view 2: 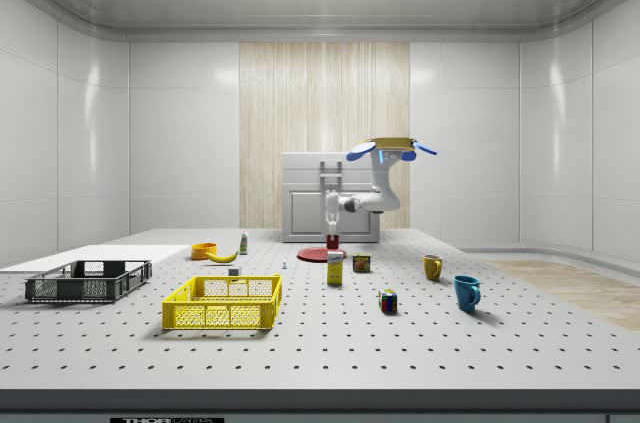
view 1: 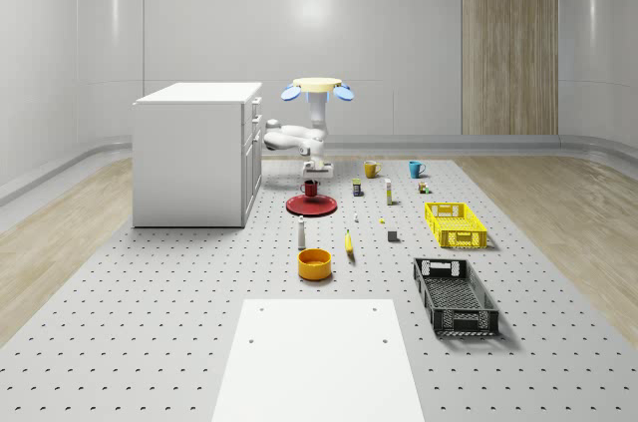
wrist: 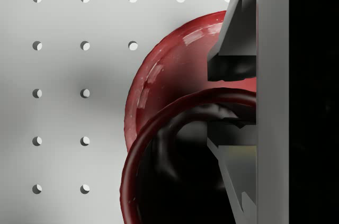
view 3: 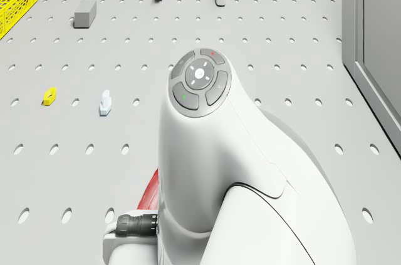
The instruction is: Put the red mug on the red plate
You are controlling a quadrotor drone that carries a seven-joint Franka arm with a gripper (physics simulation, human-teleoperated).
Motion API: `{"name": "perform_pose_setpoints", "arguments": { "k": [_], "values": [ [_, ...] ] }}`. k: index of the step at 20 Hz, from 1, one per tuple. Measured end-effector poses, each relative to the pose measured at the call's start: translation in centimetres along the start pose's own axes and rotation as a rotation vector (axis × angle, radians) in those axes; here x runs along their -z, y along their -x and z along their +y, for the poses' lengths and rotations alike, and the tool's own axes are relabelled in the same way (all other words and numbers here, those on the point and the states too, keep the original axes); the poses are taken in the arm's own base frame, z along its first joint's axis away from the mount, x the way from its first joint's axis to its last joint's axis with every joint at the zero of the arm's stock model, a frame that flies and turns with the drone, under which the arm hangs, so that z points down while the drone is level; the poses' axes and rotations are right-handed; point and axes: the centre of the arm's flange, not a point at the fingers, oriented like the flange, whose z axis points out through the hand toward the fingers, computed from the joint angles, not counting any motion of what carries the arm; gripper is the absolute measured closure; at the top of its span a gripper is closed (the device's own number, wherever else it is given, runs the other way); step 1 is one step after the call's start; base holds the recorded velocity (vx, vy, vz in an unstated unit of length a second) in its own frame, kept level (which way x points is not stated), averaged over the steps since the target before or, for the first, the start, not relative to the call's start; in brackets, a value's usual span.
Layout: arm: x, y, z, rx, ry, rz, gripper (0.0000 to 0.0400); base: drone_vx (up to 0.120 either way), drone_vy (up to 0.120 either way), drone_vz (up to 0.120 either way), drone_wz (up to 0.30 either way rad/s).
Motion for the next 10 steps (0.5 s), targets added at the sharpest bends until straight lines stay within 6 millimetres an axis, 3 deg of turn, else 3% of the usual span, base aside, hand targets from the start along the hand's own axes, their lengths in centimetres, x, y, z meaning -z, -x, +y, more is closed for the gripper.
{"name": "perform_pose_setpoints", "arguments": {
  "k": [8, 10],
  "values": [
    [0.00, 0.00, 0.00, 0.000, 0.000, 0.000, 0.0300, 0.120, 0.000, 0.000, 0.000],
    [-0.24, 0.00, 0.00, 0.000, 0.000, 0.000, 0.0300, 0.020, 0.000, 0.000, 0.000]
  ]
}}
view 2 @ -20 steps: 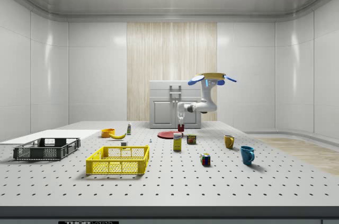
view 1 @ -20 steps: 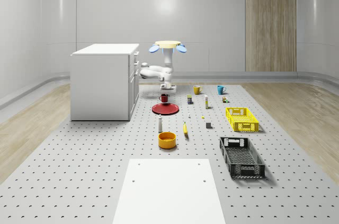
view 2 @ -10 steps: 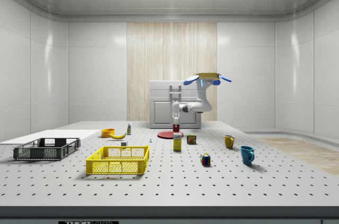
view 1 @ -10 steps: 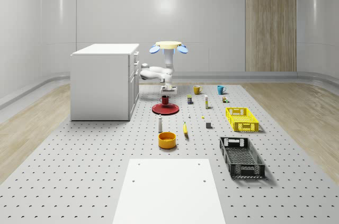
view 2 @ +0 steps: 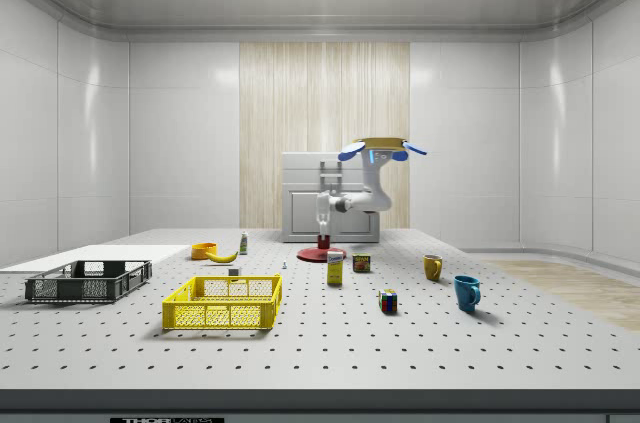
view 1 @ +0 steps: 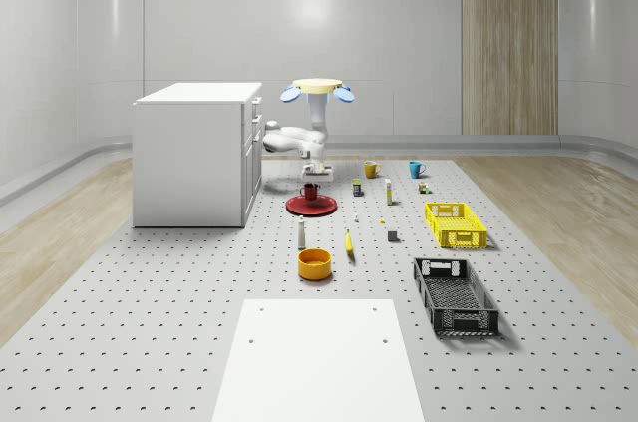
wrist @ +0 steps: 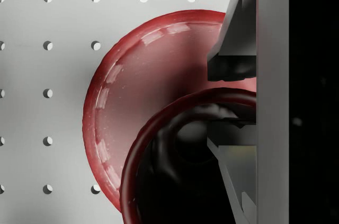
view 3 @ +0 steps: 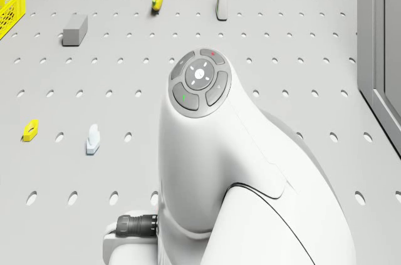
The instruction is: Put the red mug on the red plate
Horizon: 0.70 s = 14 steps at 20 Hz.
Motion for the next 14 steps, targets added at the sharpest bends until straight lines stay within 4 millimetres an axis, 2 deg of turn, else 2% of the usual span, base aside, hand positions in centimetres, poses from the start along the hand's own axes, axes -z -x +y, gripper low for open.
{"name": "perform_pose_setpoints", "arguments": {
  "k": [7, 8, 10, 12, 14],
  "values": [
    [-1.6, -0.5, -0.5, 0.000, 0.000, 0.000, 0.0300, 0.000, 0.000, 0.000, 0.000],
    [-1.7, -0.6, -0.6, 0.000, 0.000, 0.000, 0.0234, 0.000, 0.000, 0.000, 0.000],
    [-1.8, -0.8, -0.8, 0.000, 0.000, 0.000, 0.0142, 0.000, 0.000, 0.000, 0.000],
    [-1.6, -0.9, -0.9, 0.000, 0.000, 0.000, 0.0086, 0.000, 0.000, 0.000, 0.000],
    [-1.1, -1.0, -1.0, 0.000, 0.000, 0.000, 0.0052, 0.000, 0.000, 0.000, 0.000]
  ]
}}
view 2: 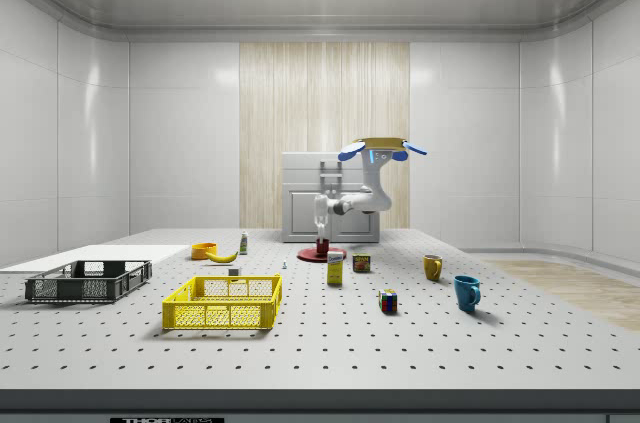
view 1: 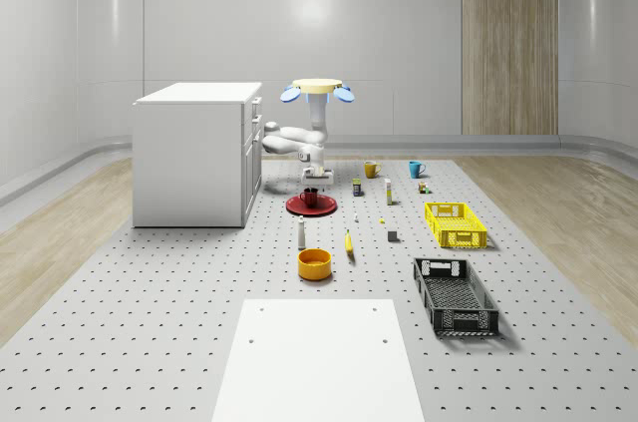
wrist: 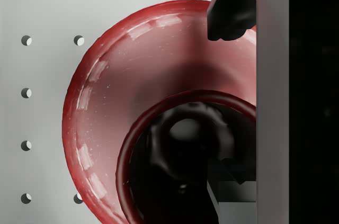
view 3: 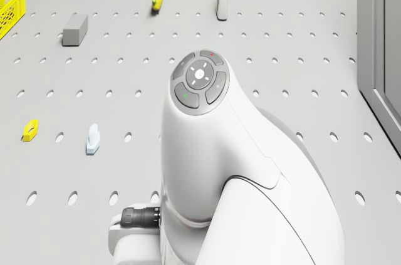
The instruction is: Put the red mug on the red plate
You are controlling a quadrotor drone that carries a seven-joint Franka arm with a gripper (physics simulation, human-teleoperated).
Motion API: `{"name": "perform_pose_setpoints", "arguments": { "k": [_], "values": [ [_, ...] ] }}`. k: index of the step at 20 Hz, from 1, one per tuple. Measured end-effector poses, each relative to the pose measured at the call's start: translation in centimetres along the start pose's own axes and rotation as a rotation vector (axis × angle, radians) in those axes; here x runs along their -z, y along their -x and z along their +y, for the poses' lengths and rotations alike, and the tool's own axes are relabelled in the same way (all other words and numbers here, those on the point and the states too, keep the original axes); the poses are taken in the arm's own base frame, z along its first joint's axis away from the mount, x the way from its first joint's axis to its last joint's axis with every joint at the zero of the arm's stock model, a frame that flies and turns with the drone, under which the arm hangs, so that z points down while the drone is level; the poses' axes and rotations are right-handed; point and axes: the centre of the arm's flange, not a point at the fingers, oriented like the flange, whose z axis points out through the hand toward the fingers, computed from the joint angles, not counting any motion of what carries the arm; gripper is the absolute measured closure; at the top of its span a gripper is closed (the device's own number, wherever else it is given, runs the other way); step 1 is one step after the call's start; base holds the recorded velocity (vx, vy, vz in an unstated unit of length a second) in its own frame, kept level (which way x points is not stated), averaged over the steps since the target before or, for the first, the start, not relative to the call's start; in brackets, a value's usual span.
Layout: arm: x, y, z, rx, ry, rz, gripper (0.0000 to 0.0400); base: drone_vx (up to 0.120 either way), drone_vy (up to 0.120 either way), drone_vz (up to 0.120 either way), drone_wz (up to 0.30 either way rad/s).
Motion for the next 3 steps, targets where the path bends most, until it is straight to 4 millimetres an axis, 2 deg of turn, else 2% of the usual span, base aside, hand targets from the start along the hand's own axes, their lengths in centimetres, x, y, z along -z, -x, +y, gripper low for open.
{"name": "perform_pose_setpoints", "arguments": {
  "k": [3],
  "values": [
    [0.45, -0.06, -0.07, 0.000, 0.000, 0.000, 0.0025, 0.000, 0.000, 0.000, 0.000]
  ]
}}
